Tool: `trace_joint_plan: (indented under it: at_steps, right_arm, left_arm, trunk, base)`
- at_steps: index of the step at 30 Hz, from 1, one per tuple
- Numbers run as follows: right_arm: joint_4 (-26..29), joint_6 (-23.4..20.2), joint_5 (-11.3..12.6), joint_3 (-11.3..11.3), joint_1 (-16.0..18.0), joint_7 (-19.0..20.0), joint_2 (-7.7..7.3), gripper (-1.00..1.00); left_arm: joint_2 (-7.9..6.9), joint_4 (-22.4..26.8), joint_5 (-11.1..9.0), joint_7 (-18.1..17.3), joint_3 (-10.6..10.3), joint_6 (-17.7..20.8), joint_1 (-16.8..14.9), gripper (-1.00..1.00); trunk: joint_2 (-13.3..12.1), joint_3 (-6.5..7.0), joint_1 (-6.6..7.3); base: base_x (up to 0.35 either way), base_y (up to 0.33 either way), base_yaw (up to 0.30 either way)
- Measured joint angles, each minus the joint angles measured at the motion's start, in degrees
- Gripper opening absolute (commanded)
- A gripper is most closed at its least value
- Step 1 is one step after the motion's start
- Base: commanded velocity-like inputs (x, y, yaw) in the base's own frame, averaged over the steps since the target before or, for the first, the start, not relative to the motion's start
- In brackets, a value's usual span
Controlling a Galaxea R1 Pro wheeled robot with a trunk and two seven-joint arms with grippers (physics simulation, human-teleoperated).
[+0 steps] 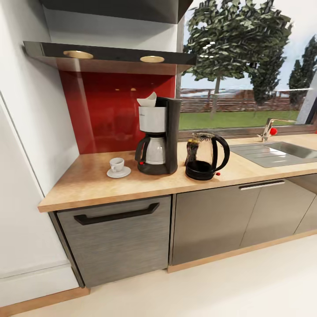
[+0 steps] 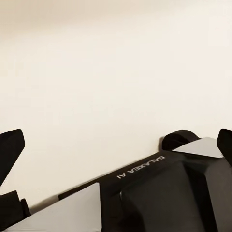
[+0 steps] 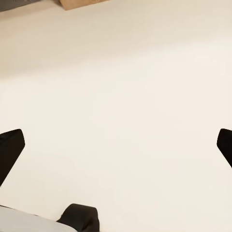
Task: Set up a coffee station on the kitchen countertop: keep the coffee maker on the countertop, move the bottle of coffee from the kitchen shelf to the counter next to the coffee maker, place a paper coffee filter on top of the coffee maker, put the saucer next to the coffee maker with the coffee cup on the saucer, and place the electric kettle next to the coffee maker.
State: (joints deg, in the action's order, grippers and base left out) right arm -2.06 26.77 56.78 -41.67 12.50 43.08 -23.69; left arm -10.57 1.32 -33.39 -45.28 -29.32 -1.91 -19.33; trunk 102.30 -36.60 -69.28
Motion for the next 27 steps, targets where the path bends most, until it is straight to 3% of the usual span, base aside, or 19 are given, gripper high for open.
trace_joint_plan:
  at_steps: [8, 27]
  right_arm:
    - [-0.05, 0.03, 0.08, 0.01, 0.02, -0.09, 0.02, 1.00]
    - [-0.04, 0.06, 0.08, -0.03, 0.01, -0.25, 0.02, 1.00]
  left_arm:
    - [0.12, 0.11, -0.01, 2.00, 0.09, 0.00, 0.01, 1.00]
    - [0.12, 0.10, -0.01, 1.99, 0.18, 0.00, 0.02, 1.00]
  trunk:
    - [0.00, -0.06, 0.01]
    - [0.00, -0.75, 0.00]
  base:
    - [0.107, -0.130, 0.071]
    - [0.012, -0.015, 0.246]
